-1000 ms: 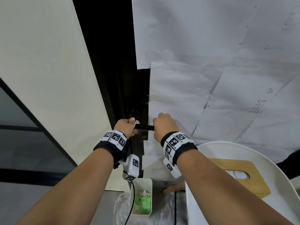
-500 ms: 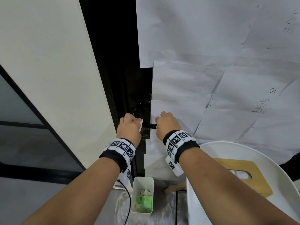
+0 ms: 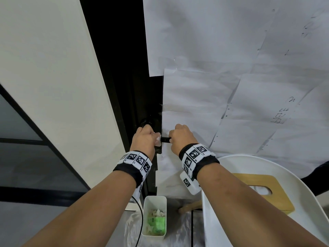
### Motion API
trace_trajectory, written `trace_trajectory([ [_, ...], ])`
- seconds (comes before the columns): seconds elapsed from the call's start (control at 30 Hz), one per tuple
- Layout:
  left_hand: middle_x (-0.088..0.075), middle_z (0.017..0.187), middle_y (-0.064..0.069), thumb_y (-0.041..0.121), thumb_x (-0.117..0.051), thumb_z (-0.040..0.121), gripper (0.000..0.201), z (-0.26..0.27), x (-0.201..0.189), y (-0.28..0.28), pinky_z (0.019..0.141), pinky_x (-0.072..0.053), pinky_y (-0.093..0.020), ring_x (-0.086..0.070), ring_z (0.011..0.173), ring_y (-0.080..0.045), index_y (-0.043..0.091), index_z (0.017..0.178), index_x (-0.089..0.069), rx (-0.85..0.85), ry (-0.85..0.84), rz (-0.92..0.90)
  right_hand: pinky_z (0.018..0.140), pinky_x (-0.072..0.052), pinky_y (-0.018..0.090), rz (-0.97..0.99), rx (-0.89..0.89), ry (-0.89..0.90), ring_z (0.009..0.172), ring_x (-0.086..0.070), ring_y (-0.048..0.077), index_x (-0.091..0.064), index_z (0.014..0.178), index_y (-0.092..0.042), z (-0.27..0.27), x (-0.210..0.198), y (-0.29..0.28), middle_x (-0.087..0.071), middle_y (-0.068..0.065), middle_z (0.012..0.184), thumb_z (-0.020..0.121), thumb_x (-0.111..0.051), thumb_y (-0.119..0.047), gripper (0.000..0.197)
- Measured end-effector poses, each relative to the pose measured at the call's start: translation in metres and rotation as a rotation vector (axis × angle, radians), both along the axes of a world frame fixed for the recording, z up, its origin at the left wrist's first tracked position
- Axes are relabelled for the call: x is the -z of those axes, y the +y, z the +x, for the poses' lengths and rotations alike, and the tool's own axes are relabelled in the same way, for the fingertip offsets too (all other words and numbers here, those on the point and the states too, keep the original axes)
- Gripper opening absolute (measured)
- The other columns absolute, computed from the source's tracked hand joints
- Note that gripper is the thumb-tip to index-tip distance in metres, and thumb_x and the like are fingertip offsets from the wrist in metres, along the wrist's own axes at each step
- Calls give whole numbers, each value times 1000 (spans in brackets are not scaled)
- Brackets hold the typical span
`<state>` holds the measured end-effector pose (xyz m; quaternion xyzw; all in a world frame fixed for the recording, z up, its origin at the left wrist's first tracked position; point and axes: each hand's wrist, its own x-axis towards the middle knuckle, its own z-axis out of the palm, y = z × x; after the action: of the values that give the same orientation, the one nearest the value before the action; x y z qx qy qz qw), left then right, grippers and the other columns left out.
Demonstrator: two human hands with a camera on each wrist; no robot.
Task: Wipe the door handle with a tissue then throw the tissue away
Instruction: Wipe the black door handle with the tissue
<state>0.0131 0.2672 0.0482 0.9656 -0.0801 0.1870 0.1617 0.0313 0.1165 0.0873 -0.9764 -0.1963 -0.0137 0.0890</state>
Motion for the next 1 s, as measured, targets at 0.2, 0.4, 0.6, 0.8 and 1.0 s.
trace_trajectory([
  [0.2,-58,118,-4,14,-59,92,41,3,-15,3,96,-42,-30,-52,113,-23,19,133,-55,13,165,-88,75,-43,33,81,47,24,103,-49,29,-62,108,-7,2,-1,0,-54,12,106,90,-50,-8,22],
  [0.4,-61,106,0,25,-71,82,26,-1,-15,26,93,-42,-34,-51,103,-21,22,108,-72,-73,97,-114,84,-47,35,220,11,50,103,-49,26,-60,114,-10,0,3,21,-48,10,112,91,-56,-22,26],
  [0.6,-65,94,0,19,-71,82,13,0,-9,22,82,-47,-42,-53,91,-24,19,93,-77,-52,14,-127,80,-46,34,139,-24,-38,100,-47,26,-58,103,-8,-4,7,30,-48,8,107,85,-61,-13,18],
  [0.8,-65,95,4,20,-65,86,14,3,-9,8,80,-45,-39,-52,92,-23,23,93,-76,-16,29,-71,79,-42,33,101,-26,-65,100,-46,26,-59,98,-7,-7,3,22,-49,9,107,84,-58,-6,14],
  [1.0,-64,92,4,25,-67,86,11,2,-6,-12,79,-44,-37,-53,92,-22,22,92,-76,18,13,-84,78,-39,33,54,-8,-65,100,-45,28,-59,99,-4,-11,4,3,-49,11,107,84,-53,-2,17],
])
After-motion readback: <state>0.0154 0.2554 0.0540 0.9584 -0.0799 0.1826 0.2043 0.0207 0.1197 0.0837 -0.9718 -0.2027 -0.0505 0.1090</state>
